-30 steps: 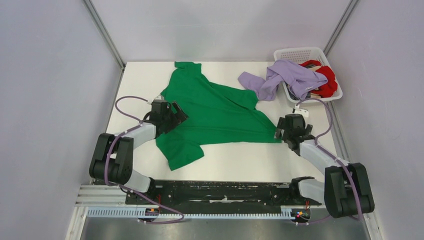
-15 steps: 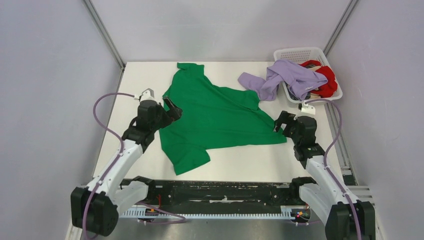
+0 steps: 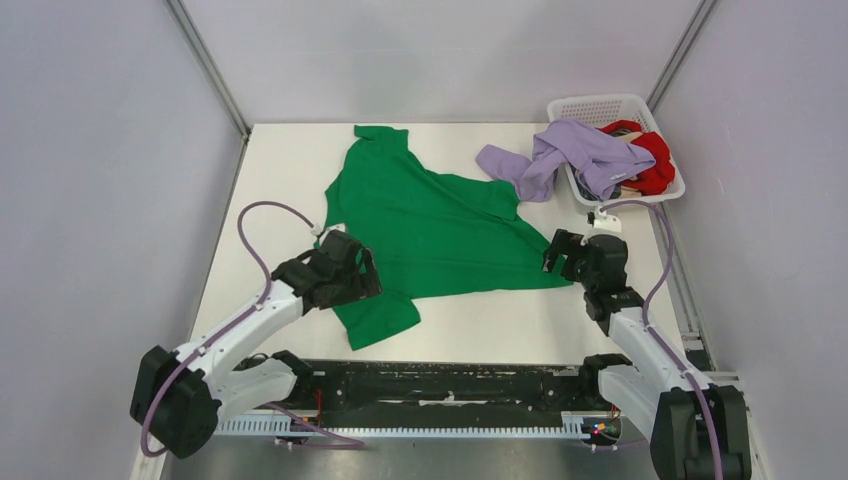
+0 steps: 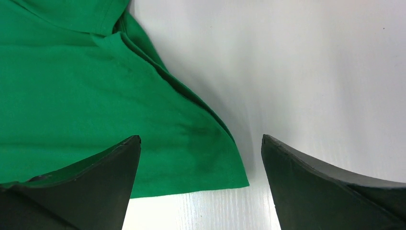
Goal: Fold and stack the t-shirts
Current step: Flatten out the tshirt
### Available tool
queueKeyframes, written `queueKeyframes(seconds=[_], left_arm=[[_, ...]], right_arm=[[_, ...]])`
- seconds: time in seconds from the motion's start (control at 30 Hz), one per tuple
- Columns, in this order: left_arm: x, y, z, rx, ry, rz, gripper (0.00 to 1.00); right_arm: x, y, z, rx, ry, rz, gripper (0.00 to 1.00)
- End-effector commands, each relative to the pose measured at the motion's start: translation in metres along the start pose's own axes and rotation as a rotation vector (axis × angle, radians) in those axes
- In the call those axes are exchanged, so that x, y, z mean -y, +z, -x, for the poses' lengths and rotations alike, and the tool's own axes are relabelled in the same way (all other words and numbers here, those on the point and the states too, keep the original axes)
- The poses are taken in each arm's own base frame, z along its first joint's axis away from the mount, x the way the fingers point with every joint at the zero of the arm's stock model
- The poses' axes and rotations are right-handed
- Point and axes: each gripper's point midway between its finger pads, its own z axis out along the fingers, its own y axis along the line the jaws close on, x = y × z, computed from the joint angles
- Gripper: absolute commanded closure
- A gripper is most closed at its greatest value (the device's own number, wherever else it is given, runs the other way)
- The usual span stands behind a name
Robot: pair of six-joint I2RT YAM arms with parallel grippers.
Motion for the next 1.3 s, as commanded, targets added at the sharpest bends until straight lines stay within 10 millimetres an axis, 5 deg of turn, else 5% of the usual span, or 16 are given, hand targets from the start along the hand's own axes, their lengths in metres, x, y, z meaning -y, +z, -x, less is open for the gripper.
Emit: queueKeyframes(seconds=[0.0, 0.2, 0.43, 0.73, 1.0, 1.27], left_arm=[[-0.017, -0.008, -0.011, -0.045, 0.028, 0.190, 0.00], [0.002, -0.013, -0.005, -0.046, 0.013, 0.124, 0.00], [0.001, -0.011, -0.031, -0.120, -0.059, 0.093, 0.00], [-0.028, -0.011, -0.066, -0.199, -0.091, 0.168, 0.00], [-0.035, -0.010, -0.088, -0.254, -0.089, 0.190, 0.02], [-0.028, 0.004, -0.092, -0.254, -0.081, 0.182, 0.14]], right_arm=[[0.004, -0.003, 0.011, 0.056, -0.024, -0.019, 0.02], [0.006, -0.004, 0.014, 0.071, -0.023, -0.030, 0.02], [0.007, -0.004, 0.014, 0.083, -0.021, -0.033, 0.02], [0.008, -0.008, 0.018, 0.109, -0.019, -0.038, 0.02], [0.010, -0.008, 0.019, 0.116, -0.015, -0.047, 0.02], [0.013, -0.009, 0.020, 0.124, -0.011, -0.062, 0.02]])
